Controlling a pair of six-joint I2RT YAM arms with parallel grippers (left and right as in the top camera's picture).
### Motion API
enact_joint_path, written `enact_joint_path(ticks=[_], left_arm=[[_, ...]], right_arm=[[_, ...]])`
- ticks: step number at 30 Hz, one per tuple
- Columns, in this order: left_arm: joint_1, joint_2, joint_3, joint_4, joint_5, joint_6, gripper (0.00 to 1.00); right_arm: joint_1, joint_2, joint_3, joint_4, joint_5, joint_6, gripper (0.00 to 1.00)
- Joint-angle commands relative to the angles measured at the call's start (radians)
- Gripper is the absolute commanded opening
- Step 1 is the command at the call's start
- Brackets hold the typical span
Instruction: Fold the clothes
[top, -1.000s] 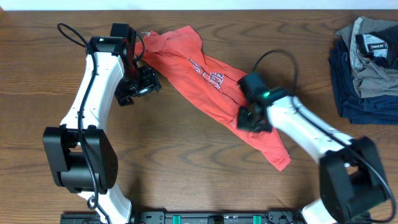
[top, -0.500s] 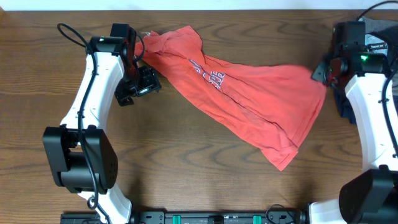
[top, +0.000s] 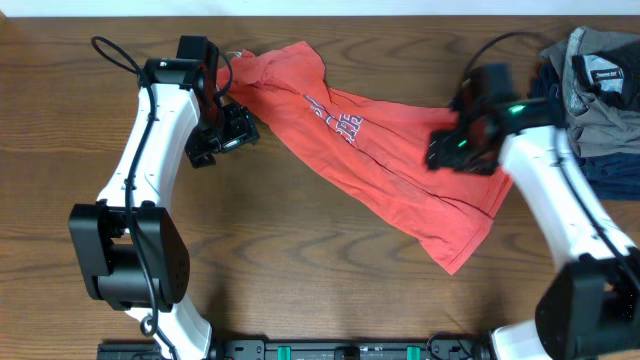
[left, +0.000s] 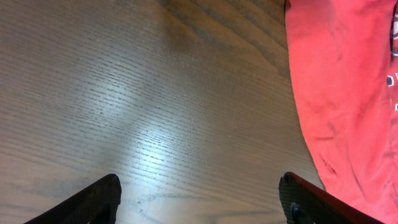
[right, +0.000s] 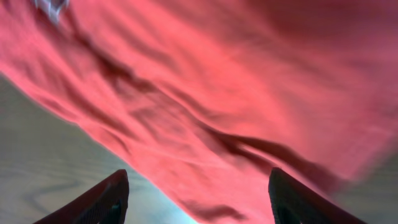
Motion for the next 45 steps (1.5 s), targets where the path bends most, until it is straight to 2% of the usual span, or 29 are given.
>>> enact_joint_path(ticks=[1, 4, 7, 13, 18, 20, 23, 25, 27, 30, 33, 35, 36, 40, 42, 45], left_arm=[[0.002, -0.002, -0.005, 0.000, -0.005, 0.017, 0.83], [0.002, -0.002, -0.005, -0.001, -0.005, 0.017, 0.83], [0.002, -0.002, -0.005, -0.006, -0.005, 0.017, 0.83], [0.002, -0.002, -0.005, -0.007, -0.005, 0.017, 0.83], [0.003, -0.002, -0.005, -0.007, -0.005, 0.017, 0.83], [0.003, -0.002, -0.005, -0.007, -0.005, 0.017, 0.83], [0.003, -0.002, -0.005, -0.007, -0.005, 0.017, 0.83], [0.003, -0.002, -0.005, -0.007, -0.005, 0.017, 0.83], [0.003, -0.002, -0.005, -0.006, -0.005, 0.017, 0.83], [0.003, -0.002, -0.005, -0.007, -0.005, 0.017, 0.83], [0.003, -0.002, -0.005, -0.006, -0.005, 0.017, 0.83], [0.003, -0.002, -0.005, -0.004, -0.005, 0.017, 0.83], [0.003, -0.002, -0.005, -0.003, -0.005, 0.017, 0.83], [0.003, -0.002, -0.005, -0.004, -0.005, 0.017, 0.84], [0.003, -0.002, -0.005, -0.004, -0.005, 0.017, 0.83], [0.003, -0.002, -0.005, -0.004, -0.005, 0.017, 0.84]], right_arm=[[0.084, 0.026, -0.114, 0.108, -0.049, -0.032, 0.69], [0.166, 0.030, -0.224, 0.338, -0.030, -0.031, 0.72], [0.211, 0.032, -0.290, 0.489, -0.023, -0.031, 0.78], [0.236, 0.032, -0.382, 0.534, 0.061, 0.025, 0.82], [0.226, 0.032, -0.470, 0.459, 0.065, 0.039, 0.83], [0.216, 0.032, -0.489, 0.381, 0.079, 0.081, 0.79], [0.177, 0.032, -0.491, 0.171, 0.254, 0.317, 0.77], [0.124, 0.030, -0.490, 0.069, 0.373, 0.457, 0.84], [0.054, 0.029, -0.485, 0.049, 0.410, 0.468, 0.87], [-0.042, 0.029, -0.440, 0.061, 0.372, 0.395, 0.91], [-0.078, 0.028, -0.348, 0.114, 0.196, 0.183, 0.91], [-0.068, 0.028, -0.276, 0.148, 0.043, 0.066, 0.91], [-0.055, 0.028, -0.235, 0.166, -0.044, 0.012, 0.95], [0.020, 0.028, -0.111, 0.240, -0.314, -0.138, 0.98], [0.068, 0.028, -0.065, 0.271, -0.333, -0.156, 0.99], [0.121, 0.028, -0.037, 0.338, -0.232, -0.138, 0.99]])
